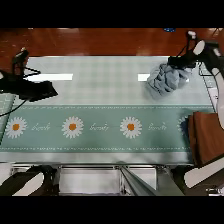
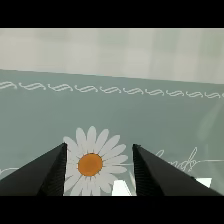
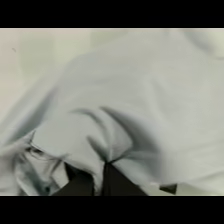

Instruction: Fold the shirts.

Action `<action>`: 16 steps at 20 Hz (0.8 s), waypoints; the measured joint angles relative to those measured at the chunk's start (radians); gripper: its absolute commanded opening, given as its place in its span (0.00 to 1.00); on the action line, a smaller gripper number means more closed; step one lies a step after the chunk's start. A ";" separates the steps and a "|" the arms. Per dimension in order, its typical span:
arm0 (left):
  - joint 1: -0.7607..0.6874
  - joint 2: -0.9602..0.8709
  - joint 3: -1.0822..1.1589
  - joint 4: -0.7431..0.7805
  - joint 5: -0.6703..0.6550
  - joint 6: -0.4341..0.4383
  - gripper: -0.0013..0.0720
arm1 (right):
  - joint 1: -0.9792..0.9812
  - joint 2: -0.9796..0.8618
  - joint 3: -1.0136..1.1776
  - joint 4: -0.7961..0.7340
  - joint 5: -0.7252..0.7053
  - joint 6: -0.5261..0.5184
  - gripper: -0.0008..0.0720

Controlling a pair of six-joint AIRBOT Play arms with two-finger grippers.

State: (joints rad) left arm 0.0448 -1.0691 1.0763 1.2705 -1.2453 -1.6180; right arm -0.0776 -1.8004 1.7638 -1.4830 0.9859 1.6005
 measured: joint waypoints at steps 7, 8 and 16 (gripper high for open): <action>0.090 0.229 -0.248 -0.240 0.089 0.130 0.71 | 0.056 0.394 0.017 0.094 -0.033 -0.056 0.04; 0.095 0.262 -0.290 -0.257 0.096 0.144 0.71 | 0.073 0.444 0.031 0.100 -0.033 -0.062 0.05; 0.184 0.492 -0.422 -0.307 0.143 0.205 0.71 | 0.323 0.679 0.092 0.116 0.136 -0.125 0.05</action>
State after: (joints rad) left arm 0.2287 -0.5774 0.6540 0.9630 -1.1027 -1.4132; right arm 0.2455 -1.1217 1.8553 -1.3674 1.1217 1.4754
